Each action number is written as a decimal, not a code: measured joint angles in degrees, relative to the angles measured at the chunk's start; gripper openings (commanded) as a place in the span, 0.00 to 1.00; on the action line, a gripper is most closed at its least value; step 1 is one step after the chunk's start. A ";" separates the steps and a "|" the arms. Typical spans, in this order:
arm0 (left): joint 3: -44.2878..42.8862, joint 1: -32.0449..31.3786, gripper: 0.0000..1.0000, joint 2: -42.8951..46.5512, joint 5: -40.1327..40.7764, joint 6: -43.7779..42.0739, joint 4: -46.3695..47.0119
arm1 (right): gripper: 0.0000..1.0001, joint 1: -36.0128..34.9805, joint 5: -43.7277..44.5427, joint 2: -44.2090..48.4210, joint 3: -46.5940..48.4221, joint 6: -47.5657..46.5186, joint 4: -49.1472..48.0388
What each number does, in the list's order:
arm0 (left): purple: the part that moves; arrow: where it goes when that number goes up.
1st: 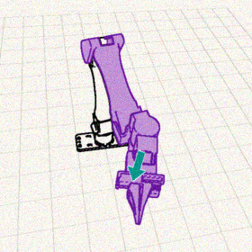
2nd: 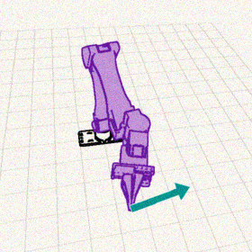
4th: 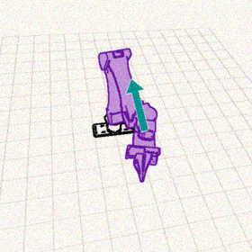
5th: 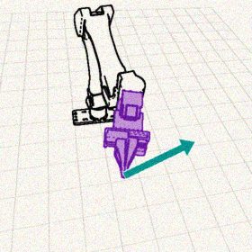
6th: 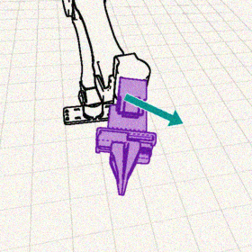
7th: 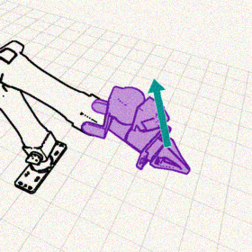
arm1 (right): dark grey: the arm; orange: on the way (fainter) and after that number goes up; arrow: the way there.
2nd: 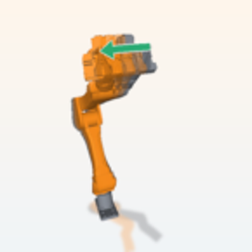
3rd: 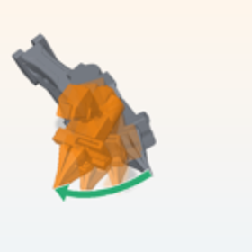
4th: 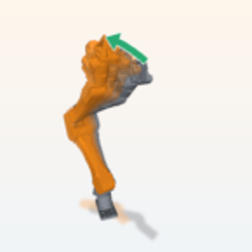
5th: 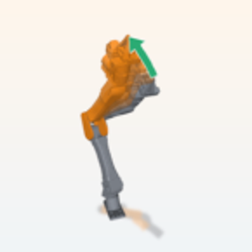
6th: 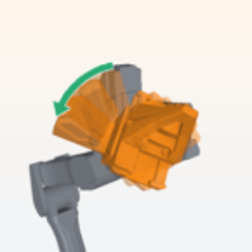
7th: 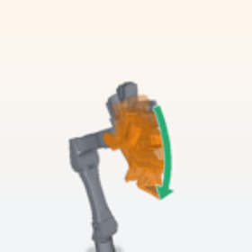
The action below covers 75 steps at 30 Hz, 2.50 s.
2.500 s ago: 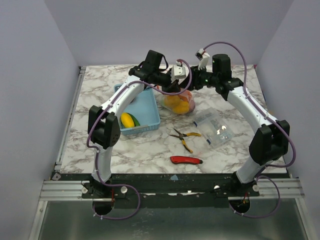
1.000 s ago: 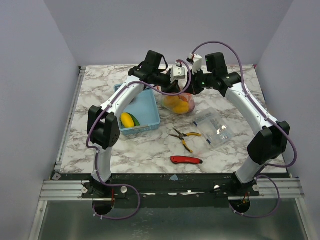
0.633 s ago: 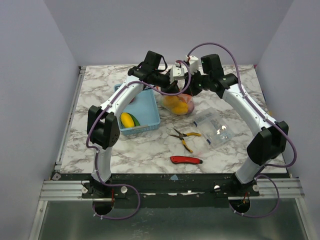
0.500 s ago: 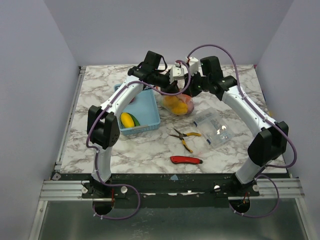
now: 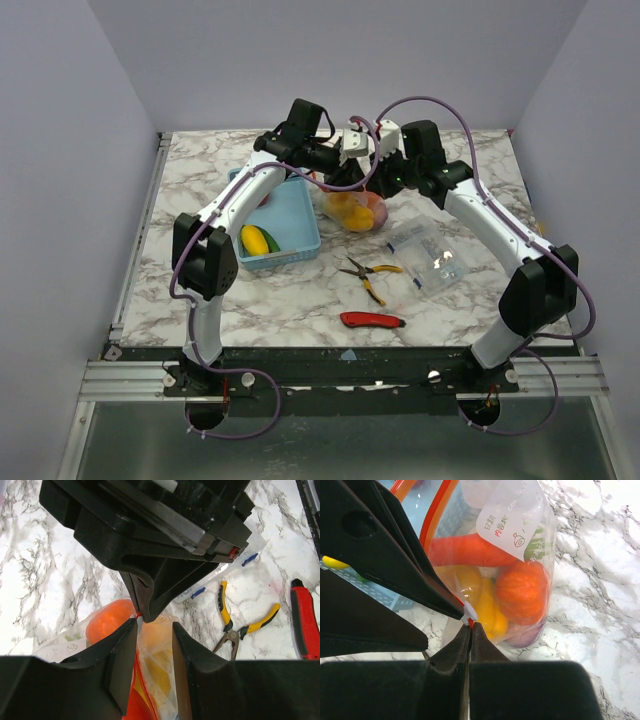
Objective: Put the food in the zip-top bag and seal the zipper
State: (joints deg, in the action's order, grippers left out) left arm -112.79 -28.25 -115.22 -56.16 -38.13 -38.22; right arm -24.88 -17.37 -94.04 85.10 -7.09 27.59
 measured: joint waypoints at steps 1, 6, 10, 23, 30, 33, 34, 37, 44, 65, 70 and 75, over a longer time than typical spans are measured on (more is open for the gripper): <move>0.00 0.00 0.37 0.00 0.00 0.00 0.02 | 0.00 0.00 0.00 0.00 -0.02 0.02 -0.09; 0.00 -0.02 0.42 0.00 0.74 0.68 1.18 | 0.00 0.00 -0.04 0.00 -0.11 0.20 -0.83; 0.11 -0.11 0.45 0.00 2.27 2.23 3.23 | 0.00 0.02 -0.02 0.31 -0.11 0.22 -1.42; 1.53 -0.22 0.00 0.00 3.91 3.52 6.43 | 0.00 0.09 -0.02 1.18 -0.11 0.66 -1.51; 3.04 -0.26 0.00 0.94 5.42 3.65 8.26 | 0.00 -0.22 3.54 1.18 -0.11 3.58 -1.95; 3.06 -0.28 0.00 1.05 7.32 4.26 9.60 | 0.00 -1.31 9.44 1.42 -1.01 7.19 -4.33; 3.10 -0.37 0.00 1.09 8.04 4.81 10.12 | 0.00 -1.73 11.54 1.62 -1.64 8.50 -5.40; 3.21 -0.57 0.00 1.22 9.99 6.32 11.58 | 0.00 -2.45 17.75 2.14 -2.99 12.50 -8.11; 3.21 -1.14 0.00 1.70 14.23 7.96 13.03 | 0.00 -2.32 25.97 2.56 -4.13 18.21 -11.21; 4.57 -1.77 0.00 4.87 19.98 9.09 11.78 | 0.00 8.92 20.44 7.87 -10.16 23.32 -15.10; 3.56 -1.70 0.00 5.40 21.22 9.68 9.18 | 0.00 9.16 20.48 7.93 -10.21 22.82 -15.32; 1.70 -1.68 0.00 5.40 22.12 9.70 6.38 | 0.00 9.31 18.75 7.93 -10.19 20.98 -15.30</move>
State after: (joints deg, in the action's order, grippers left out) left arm -111.09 -29.93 -109.82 -34.04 -28.42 -31.83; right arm -15.57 1.39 -86.11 74.91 13.89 12.29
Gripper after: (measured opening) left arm 0.072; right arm 0.007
